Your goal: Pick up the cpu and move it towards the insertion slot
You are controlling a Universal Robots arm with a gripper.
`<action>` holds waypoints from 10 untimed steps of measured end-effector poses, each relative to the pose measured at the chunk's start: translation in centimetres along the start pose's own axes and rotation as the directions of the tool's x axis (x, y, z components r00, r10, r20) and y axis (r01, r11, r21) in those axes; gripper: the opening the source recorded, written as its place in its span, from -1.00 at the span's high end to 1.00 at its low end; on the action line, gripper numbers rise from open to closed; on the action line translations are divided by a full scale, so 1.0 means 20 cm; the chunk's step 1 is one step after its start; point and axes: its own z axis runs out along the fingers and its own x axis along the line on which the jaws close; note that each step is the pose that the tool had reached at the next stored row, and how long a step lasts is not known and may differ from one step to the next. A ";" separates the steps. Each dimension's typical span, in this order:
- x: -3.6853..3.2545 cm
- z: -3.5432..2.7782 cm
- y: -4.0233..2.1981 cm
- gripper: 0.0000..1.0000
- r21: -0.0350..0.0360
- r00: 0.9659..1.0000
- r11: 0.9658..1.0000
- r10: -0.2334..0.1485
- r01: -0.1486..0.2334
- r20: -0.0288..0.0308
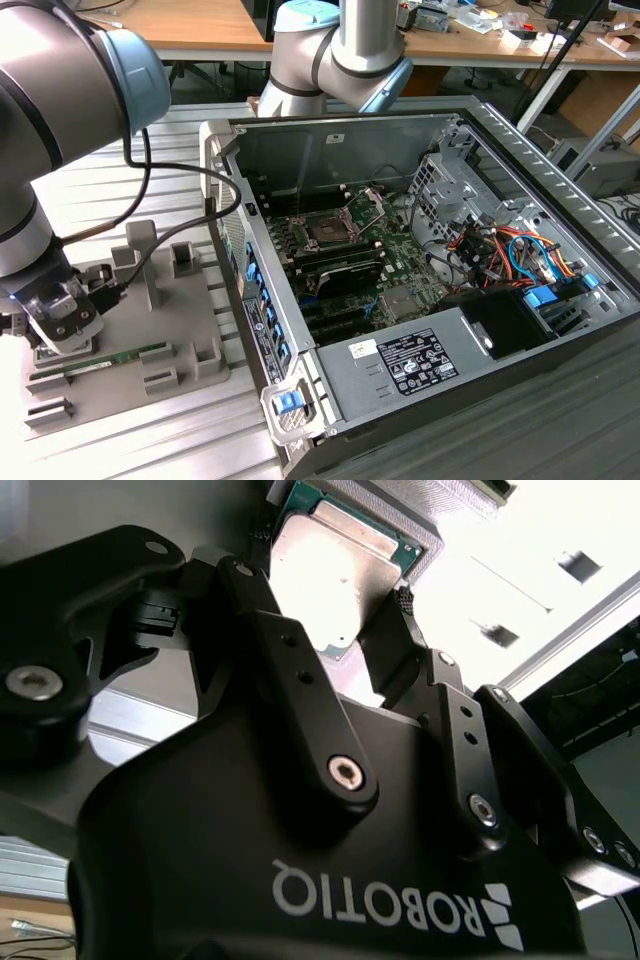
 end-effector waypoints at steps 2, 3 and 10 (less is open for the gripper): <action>0.000 -0.005 0.000 -0.09 0.000 1.000 1.000 0.000 0.000 0.000; 0.000 -0.007 0.000 -0.09 0.000 1.000 1.000 0.000 0.000 0.000; 0.000 -0.035 0.002 -0.09 0.000 1.000 1.000 0.000 0.000 0.000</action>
